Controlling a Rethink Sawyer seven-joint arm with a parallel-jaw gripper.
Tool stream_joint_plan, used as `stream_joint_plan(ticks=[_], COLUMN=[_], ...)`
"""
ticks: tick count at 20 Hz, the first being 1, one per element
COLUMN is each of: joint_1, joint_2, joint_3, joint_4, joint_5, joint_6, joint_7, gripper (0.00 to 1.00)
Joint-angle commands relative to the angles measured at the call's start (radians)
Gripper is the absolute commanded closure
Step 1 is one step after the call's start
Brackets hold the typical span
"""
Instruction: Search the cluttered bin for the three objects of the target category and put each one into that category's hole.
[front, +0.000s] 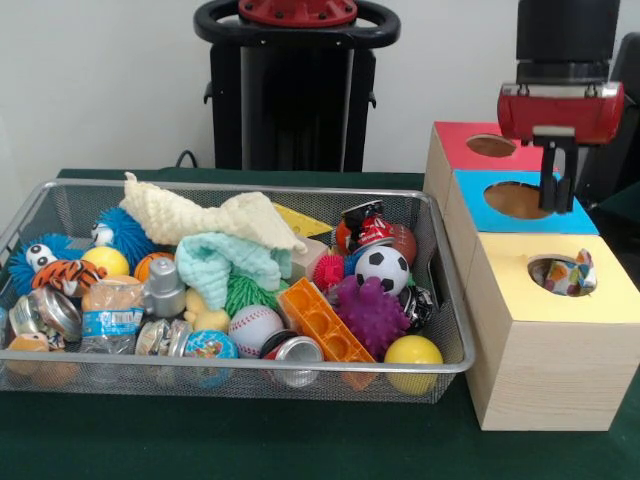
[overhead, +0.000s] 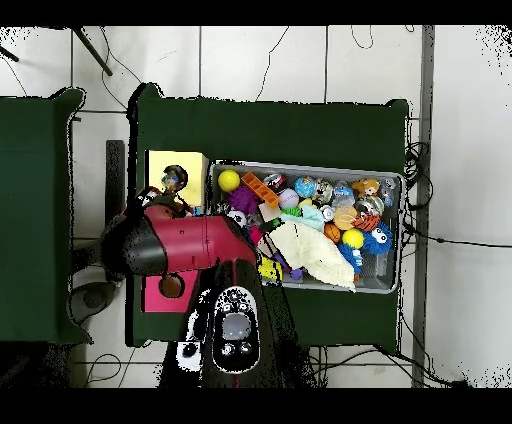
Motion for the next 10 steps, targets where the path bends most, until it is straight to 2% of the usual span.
stream_joint_plan(ticks=[1,6,10], joint_1=[-0.137,-0.186,-0.226], joint_2=[-0.218,-0.295,-0.289], joint_3=[0.125,0.091,0.101], joint_4=[0.117,0.079,0.065], joint_5=[0.019,-0.010,-0.051], joint_6=[0.214,0.295,0.261], joint_7=[-0.126,-0.149,-0.161], gripper=[1.00,1.00,1.00])
